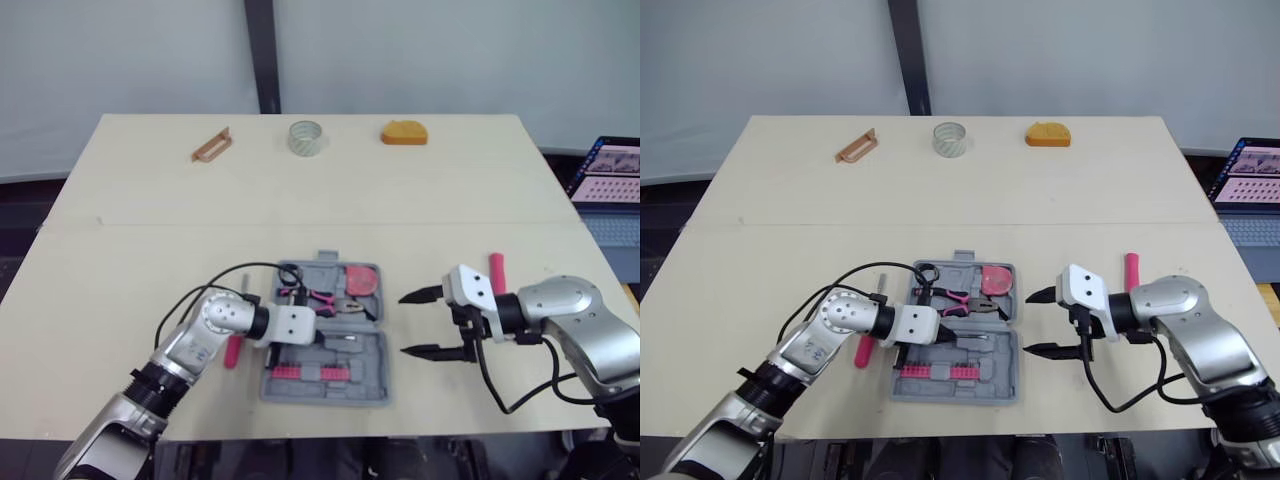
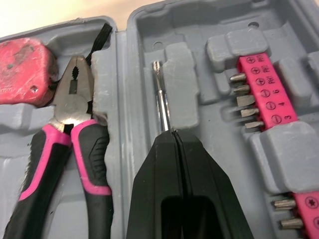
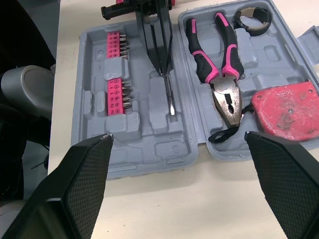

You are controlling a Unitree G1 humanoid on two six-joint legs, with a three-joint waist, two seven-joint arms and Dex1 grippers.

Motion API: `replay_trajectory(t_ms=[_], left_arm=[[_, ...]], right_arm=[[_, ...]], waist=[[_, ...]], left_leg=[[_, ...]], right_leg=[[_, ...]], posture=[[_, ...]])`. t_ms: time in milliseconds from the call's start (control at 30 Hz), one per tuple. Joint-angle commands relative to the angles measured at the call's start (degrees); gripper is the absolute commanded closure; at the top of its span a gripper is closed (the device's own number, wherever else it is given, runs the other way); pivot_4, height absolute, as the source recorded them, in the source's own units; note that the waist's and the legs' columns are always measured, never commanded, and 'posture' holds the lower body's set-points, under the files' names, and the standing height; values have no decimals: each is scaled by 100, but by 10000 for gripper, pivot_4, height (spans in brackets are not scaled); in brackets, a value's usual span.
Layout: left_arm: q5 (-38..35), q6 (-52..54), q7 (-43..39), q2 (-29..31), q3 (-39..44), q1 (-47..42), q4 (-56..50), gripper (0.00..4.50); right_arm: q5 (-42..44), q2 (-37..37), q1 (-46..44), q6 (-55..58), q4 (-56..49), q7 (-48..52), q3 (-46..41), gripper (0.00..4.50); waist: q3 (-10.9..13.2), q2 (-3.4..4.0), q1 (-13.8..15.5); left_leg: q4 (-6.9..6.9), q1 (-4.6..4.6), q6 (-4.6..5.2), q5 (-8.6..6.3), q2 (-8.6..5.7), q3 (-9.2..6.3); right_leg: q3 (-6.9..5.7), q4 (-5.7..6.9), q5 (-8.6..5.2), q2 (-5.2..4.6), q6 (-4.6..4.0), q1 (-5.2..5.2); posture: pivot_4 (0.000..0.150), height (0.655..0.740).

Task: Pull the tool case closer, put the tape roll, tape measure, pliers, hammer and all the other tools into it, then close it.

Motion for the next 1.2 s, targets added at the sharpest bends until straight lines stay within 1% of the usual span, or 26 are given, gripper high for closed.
replay_trajectory(t_ms=[33, 333, 467, 700, 867, 1000, 1033, 1100, 1200], left_arm=[[427, 154, -69, 97, -346, 232, 482, 44582], [397, 286, -65, 60, -316, 169, 485, 44582], [35, 777, -140, -117, -169, 212, 455, 44582], [-32, 1028, -217, -185, -136, 240, 636, 44582], [-479, 1192, -316, -359, 145, 237, 396, 44582], [-1033, 1826, -501, -383, 479, 198, -31, 44582], [-1151, 1959, -527, -344, 579, 171, -153, 42232], [-1525, 2427, -568, -249, 874, 128, -539, 35757], [-2059, 3097, -584, -72, 1322, 95, -1133, 21093]], right_arm=[[-3, -43, -63, -65, -36, -39, -165, 0], [-26, -21, -75, -71, -21, -37, -169, 0], [-21, -17, -64, -61, -35, -48, -174, 0], [2, -38, -32, -19, -88, -63, -200, 0], [51, -40, -30, 6, -94, -58, -243, 0], [200, 22, -52, 85, -54, -72, -328, 0], [231, 30, -64, 101, -37, -76, -352, 0], [363, 54, -67, 198, 18, -90, -470, 0], [633, 107, -60, 463, 71, -157, -712, 0]], waist=[[-2, 1, 0], [-3, 2, -1], [-7, 8, 7], [-19, 15, 13], [-21, 16, 13], [-20, 15, -4], [-20, 15, -6], [-18, 15, -9], [-12, 10, -16]], left_leg=[[0, 1, 0, 0, 0, 0], [0, 1, 0, 0, 0, 0], [0, 1, 0, 0, 0, 0], [1, 3, 1, -1, -2, 0], [1, 4, 1, -1, -2, 0], [1, -1, 1, -1, -2, -1], [1, -2, 1, -1, -2, -1], [0, -5, 1, -1, -2, -1], [0, -8, 1, -1, -1, -2]], right_leg=[[0, 0, 0, 0, 0, 0], [0, 0, 0, 0, 0, 0], [0, 0, 0, 0, 0, 1], [0, -2, 1, -1, 2, 4], [1, -1, 1, -1, 2, 6], [0, -2, 2, -1, 2, 2], [0, -2, 2, -1, 2, 0], [0, -2, 2, 0, 2, -4], [0, -2, 2, 0, 2, -7]], posture=[[1500, 7400], [1500, 7400], [1500, 7400], [1500, 7400], [1500, 7400], [1500, 7400], [1500, 7400], [1500, 7400], [1500, 7400]])
